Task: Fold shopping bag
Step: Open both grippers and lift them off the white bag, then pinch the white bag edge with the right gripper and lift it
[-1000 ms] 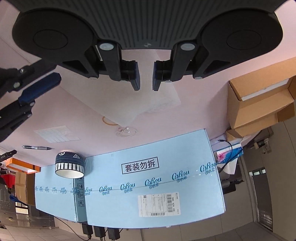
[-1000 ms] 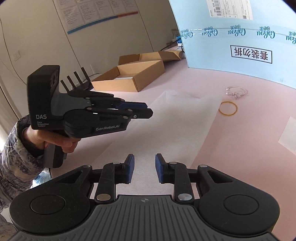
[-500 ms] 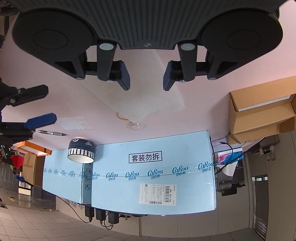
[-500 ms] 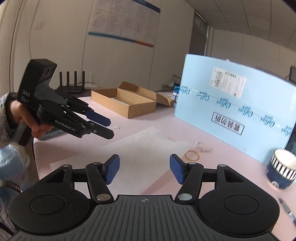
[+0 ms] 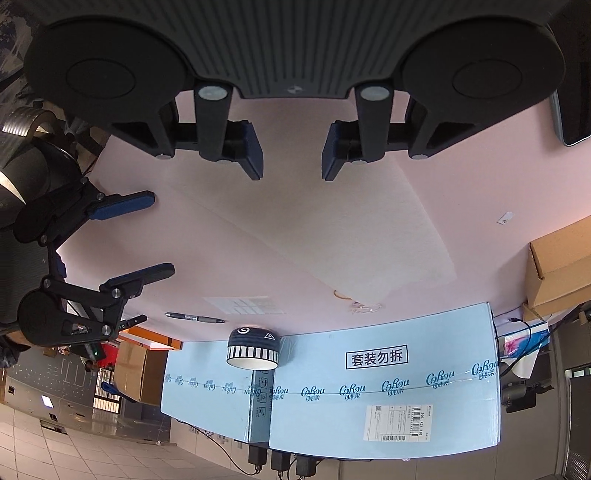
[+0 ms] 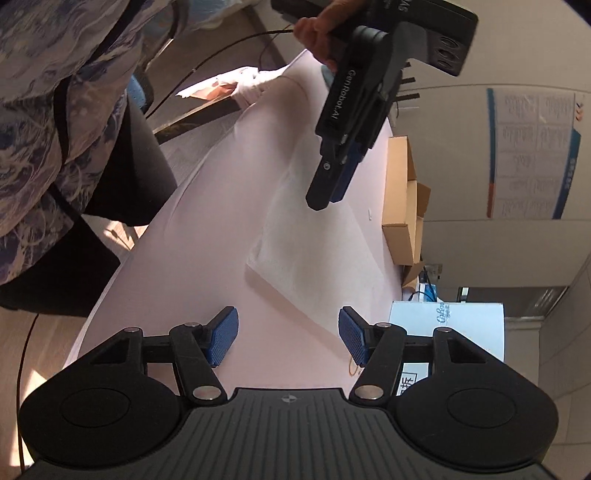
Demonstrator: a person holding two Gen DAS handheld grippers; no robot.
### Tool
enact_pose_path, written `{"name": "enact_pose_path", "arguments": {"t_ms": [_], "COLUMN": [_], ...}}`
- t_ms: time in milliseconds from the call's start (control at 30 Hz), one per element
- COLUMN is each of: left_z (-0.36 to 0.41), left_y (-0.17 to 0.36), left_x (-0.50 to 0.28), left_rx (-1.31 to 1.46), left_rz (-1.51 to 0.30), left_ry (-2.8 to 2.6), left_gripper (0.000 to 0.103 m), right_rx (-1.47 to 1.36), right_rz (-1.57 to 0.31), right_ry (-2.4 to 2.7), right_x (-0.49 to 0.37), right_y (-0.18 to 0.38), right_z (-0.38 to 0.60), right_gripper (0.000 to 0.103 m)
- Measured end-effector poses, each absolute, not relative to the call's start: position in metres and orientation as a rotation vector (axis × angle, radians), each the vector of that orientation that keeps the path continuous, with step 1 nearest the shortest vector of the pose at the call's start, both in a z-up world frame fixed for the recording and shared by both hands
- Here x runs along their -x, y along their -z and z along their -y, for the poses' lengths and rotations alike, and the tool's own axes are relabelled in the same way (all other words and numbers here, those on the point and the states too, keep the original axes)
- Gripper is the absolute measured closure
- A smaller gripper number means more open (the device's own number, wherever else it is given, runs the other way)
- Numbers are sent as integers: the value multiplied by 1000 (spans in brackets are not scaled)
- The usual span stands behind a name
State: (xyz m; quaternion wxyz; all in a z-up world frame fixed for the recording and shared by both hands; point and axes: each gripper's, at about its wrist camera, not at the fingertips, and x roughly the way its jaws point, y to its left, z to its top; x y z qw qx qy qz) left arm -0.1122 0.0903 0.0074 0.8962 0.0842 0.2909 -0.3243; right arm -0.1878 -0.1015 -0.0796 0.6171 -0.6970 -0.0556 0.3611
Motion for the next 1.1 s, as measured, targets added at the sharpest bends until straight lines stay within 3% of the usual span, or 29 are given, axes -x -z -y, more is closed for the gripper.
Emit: {"name": "enact_pose_path", "arguments": {"t_ms": [233, 333, 733, 933, 1000, 1100], "left_z": [-97, -101, -103, -99, -98, -93], "left_y": [0, 2, 5, -5, -14, -20], "left_x": [112, 110, 107, 129, 145, 158], "left_rx": [-159, -131, -114, -233, -308, -396], "left_rz": [-620, -625, -626, -535, -467, -428], "left_ry": [675, 680, 694, 747, 775, 807], "left_gripper": [72, 72, 71, 70, 61, 57], "right_rx": [1677, 1664, 1694, 1504, 1378, 1225], "right_rz": [247, 294, 316, 180, 108, 47], "right_ry": [-879, -884, -885, -912, -931, -967], "right_x": [189, 193, 201, 196, 189, 182], "right_y": [86, 91, 115, 99, 83, 65], "right_z": [94, 91, 93, 87, 86, 87], "right_gripper": [46, 51, 100, 101, 101, 101]}}
